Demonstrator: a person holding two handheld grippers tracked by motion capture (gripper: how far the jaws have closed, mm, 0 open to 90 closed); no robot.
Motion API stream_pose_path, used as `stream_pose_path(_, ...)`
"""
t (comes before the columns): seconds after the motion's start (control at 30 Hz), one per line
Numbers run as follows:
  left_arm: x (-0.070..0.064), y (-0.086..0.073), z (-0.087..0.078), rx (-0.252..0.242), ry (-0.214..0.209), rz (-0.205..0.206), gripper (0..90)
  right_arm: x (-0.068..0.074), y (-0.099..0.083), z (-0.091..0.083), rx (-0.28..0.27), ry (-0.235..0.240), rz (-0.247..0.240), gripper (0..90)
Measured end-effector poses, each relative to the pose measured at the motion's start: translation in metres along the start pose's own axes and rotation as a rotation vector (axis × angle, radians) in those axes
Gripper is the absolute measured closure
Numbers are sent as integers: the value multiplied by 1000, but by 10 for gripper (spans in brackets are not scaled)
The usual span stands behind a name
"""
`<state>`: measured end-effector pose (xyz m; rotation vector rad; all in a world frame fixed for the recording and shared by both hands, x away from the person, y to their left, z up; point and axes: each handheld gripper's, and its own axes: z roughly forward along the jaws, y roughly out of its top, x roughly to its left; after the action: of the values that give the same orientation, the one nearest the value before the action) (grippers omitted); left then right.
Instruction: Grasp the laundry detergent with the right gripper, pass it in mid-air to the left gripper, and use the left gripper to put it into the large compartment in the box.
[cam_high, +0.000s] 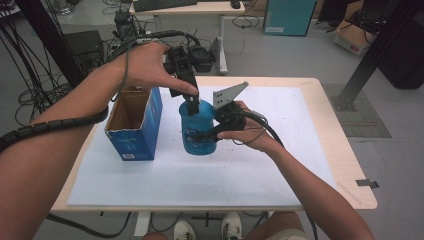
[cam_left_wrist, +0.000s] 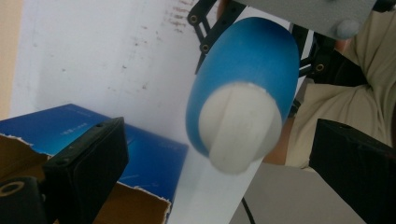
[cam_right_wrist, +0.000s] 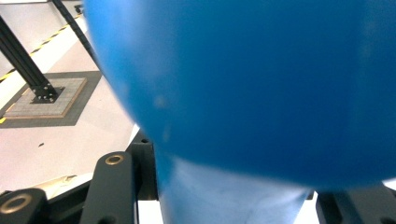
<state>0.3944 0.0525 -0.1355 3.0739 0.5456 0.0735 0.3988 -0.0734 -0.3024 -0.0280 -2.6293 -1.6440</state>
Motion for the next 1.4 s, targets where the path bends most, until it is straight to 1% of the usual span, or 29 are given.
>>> stream_pose_path(0.07, -3, 1, 2, 0, -15, 5, 50, 1, 3, -1, -1, 1, -10, 441)
stream_pose_path(0.1, -3, 1, 2, 0, -15, 5, 50, 1, 3, -1, -1, 1, -10, 441)
stream_pose_path(0.13, -5, 2, 3, 11, -30, 14, 50, 2, 7, -1, -7, 2, -19, 441)
stream_pose_path(0.17, -5, 2, 3, 11, -30, 14, 50, 3, 8, -2, -6, 4, -17, 441)
stream_pose_path(0.2, -6, 3, 3, 20, -36, 23, 50, 3, 9, -2, -10, 11, -15, 441)
stream_pose_path(0.27, -6, 3, 4, 23, -39, 26, 50, 3, 11, -2, -11, 12, -18, 441)
stream_pose_path(0.33, -7, 5, 6, 29, -44, 29, 50, 4, 13, -1, -14, 12, -30, 441)
stream_pose_path(0.5, -7, 8, 10, 39, -59, 44, 50, 5, 15, 0, -22, 24, -34, 441)
stream_pose_path(0.53, -7, 8, 10, 44, -60, 48, 50, 5, 15, -1, -23, 25, -28, 441)
stream_pose_path(0.57, -7, 8, 10, 44, -60, 48, 50, 5, 15, -1, -23, 25, -28, 441)
stream_pose_path(0.6, -7, 9, 11, 44, -64, 50, 50, 4, 16, -1, -23, 12, -39, 441)
stream_pose_path(0.63, -7, 10, 11, 47, -66, 54, 50, 4, 16, -1, -27, 23, -32, 441)
stream_pose_path(0.67, -7, 10, 12, 44, -61, 52, 50, 3, 16, -2, -24, 12, -42, 441)
stream_pose_path(0.73, -6, 10, 12, 47, -63, 53, 50, 2, 16, -2, -25, 11, -43, 441)
stream_pose_path(0.77, -6, 10, 13, 43, -59, 51, 50, 3, 17, -3, -31, 24, -22, 440)
stream_pose_path(0.8, -7, 10, 13, 41, -60, 48, 50, 1, 17, -4, -25, 28, -44, 441)
stream_pose_path(0.83, -6, 11, 13, 47, -61, 56, 50, 0, 17, -4, -22, 21, -66, 440)
stream_pose_path(1.03, -7, 11, 13, 44, -59, 52, 50, -1, 20, -4, -21, 19, -63, 441)
stream_pose_path(1.1, -7, 10, 13, 48, -58, 63, 50, -1, 21, -5, -33, 18, -61, 440)
stream_pose_path(1.17, -7, 9, 12, 41, -53, 64, 50, -2, 21, -6, -35, 19, -61, 440)
stream_pose_path(1.2, -8, 9, 11, 37, -61, 63, 50, -2, 21, -6, -34, 12, -67, 440)
stream_pose_path(1.23, -8, 9, 11, 33, -55, 63, 50, -2, 21, -6, -32, 11, -65, 440)
stream_pose_path(1.37, -8, 8, 11, 41, -58, 63, 50, -2, 22, -8, -36, 16, -58, 440)
stream_pose_path(1.4, -9, 9, 11, 41, -58, 66, 50, -2, 22, -9, -36, 10, -63, 440)
